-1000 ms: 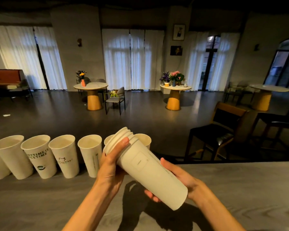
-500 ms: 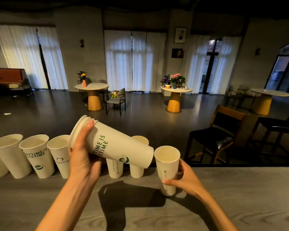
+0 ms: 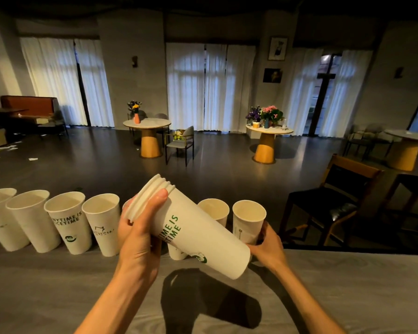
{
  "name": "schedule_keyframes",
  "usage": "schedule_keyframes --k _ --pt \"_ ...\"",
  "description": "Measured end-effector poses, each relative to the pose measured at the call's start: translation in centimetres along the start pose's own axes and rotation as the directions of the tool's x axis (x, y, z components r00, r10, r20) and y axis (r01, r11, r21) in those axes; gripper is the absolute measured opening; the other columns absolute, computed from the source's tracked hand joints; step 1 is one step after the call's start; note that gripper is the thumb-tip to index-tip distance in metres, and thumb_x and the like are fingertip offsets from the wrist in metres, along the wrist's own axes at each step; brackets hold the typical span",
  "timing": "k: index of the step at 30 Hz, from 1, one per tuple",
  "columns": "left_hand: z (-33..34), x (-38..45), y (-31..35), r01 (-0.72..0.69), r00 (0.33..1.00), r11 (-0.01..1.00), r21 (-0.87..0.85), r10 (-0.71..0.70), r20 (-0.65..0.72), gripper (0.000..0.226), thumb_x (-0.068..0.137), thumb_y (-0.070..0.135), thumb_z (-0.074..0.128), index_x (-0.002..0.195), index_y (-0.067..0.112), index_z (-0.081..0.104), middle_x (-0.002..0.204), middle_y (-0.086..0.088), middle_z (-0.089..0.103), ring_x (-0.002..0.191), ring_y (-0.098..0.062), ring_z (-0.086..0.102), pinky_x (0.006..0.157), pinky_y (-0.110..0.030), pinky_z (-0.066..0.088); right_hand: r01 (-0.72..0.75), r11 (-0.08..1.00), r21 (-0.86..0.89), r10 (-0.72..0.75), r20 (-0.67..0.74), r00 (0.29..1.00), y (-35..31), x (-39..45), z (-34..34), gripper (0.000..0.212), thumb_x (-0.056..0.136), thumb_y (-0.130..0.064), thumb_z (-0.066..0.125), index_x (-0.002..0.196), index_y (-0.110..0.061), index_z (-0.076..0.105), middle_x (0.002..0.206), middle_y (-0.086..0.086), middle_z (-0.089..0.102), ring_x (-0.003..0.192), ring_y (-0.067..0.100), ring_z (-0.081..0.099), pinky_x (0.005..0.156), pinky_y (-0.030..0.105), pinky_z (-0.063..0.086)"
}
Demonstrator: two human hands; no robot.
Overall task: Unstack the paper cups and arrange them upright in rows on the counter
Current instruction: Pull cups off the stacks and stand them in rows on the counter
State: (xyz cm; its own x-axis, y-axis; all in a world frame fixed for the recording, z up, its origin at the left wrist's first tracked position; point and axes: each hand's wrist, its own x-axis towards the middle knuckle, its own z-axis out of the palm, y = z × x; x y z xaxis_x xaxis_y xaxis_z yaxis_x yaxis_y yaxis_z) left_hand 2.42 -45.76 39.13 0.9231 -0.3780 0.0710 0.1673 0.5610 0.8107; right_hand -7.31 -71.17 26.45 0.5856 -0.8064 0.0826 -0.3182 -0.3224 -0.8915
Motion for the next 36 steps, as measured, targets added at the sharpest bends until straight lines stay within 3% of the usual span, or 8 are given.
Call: schedule_keyframes --k 5,7,9,14,19,23,29,36 --pt "0.4 -0.1 -2.0 0.047 0.994 0.995 0.091 -0.055 0.090 0.078 0.040 0.042 0.087 0.112 0.026 0.061 0.107 -0.007 0.069 0.085 -0.015 0.068 0.063 -0.036 0.057 -0.058 0.987 -0.151 0.076 0.117 0.990 0.3 -0.6 -1.1 0.112 0.053 -0.032 0.098 0.145 -0.021 0.035 0.138 0.002 0.055 0.129 0.026 0.053 0.105 0.052 0.045" --pt "1.3 -0.5 -2.9 0.077 0.986 0.991 0.111 -0.092 0.136 0.079 0.039 0.040 0.085 0.113 0.028 0.060 0.103 -0.005 0.068 0.082 -0.015 0.068 0.057 -0.032 0.058 -0.125 0.983 -0.132 0.139 0.105 0.985 0.2 -1.8 -3.2 0.087 0.061 -0.026 0.094 0.135 -0.012 0.049 0.115 0.008 0.067 0.107 0.023 0.065 0.097 0.048 0.054" --pt "2.3 -0.9 -4.0 0.108 0.969 0.983 0.146 -0.137 0.205 0.078 0.047 0.033 0.087 0.120 0.028 0.060 0.109 -0.008 0.068 0.081 -0.016 0.071 0.056 -0.032 0.058 -0.209 0.977 0.037 0.197 0.207 0.958 -0.6 -3.8 -5.7 0.053 0.075 -0.044 0.082 0.111 -0.008 0.068 0.102 0.015 0.073 0.089 0.022 0.072 0.086 0.043 0.059" --pt "5.2 -2.2 -7.0 0.149 0.916 0.968 0.202 -0.212 0.341 0.063 0.056 0.034 0.088 0.118 0.031 0.072 0.112 -0.007 0.075 0.096 -0.023 0.075 0.070 -0.036 0.061 -0.502 0.741 0.446 0.073 0.689 0.721 -3.1 -9.0 -10.5 0.067 0.086 -0.068 0.050 0.111 -0.011 0.076 0.107 0.024 0.072 0.090 0.032 0.074 0.074 0.039 0.062" --pt "5.8 -4.0 -8.5 0.150 0.947 0.958 0.246 -0.211 0.244 0.052 0.050 0.044 0.086 0.101 0.031 0.079 0.097 -0.003 0.079 0.089 -0.019 0.076 0.067 -0.034 0.060 -0.401 0.800 0.447 -0.003 0.670 0.743 -1.4 -10.3 -12.0 0.066 0.060 -0.058 0.088 0.112 -0.018 0.076 0.121 0.024 0.067 0.109 0.038 0.065 0.088 0.043 0.057" --pt "6.0 -5.1 -8.8 0.087 0.951 0.954 0.288 -0.166 0.260 0.054 0.048 0.047 0.084 0.100 0.031 0.077 0.096 0.000 0.079 0.089 -0.018 0.076 0.070 -0.035 0.060 -0.308 0.873 0.379 -0.036 0.680 0.733 -0.8 -10.2 -12.8 0.055 0.052 -0.064 0.088 0.083 -0.020 0.079 0.085 0.009 0.065 0.077 0.021 0.062 0.068 0.029 0.052" --pt "6.4 -4.7 -8.2 -0.034 0.935 0.937 0.348 -0.093 0.343 0.040 0.050 0.049 0.081 0.090 0.049 0.079 0.093 0.010 0.078 0.089 -0.012 0.074 0.065 -0.027 0.058 -0.242 0.951 0.194 -0.013 0.804 0.594 -0.8 -9.5 -13.3 0.089 0.055 -0.049 0.092 0.126 -0.005 0.061 0.122 0.014 0.069 0.114 0.028 0.065 0.095 0.039 0.054" --pt "6.9 -4.2 -7.8 -0.249 0.953 0.898 0.364 0.159 0.260 0.078 0.051 0.052 0.087 0.123 0.025 0.071 0.123 0.001 0.070 0.109 -0.014 0.068 0.072 -0.021 0.059 0.222 0.964 -0.147 -0.094 0.591 0.801 -1.6 -8.3 -13.9 0.072 0.065 -0.033 0.091 0.129 -0.031 0.059 0.120 -0.015 0.064 0.114 0.004 0.059 0.094 0.028 0.052"
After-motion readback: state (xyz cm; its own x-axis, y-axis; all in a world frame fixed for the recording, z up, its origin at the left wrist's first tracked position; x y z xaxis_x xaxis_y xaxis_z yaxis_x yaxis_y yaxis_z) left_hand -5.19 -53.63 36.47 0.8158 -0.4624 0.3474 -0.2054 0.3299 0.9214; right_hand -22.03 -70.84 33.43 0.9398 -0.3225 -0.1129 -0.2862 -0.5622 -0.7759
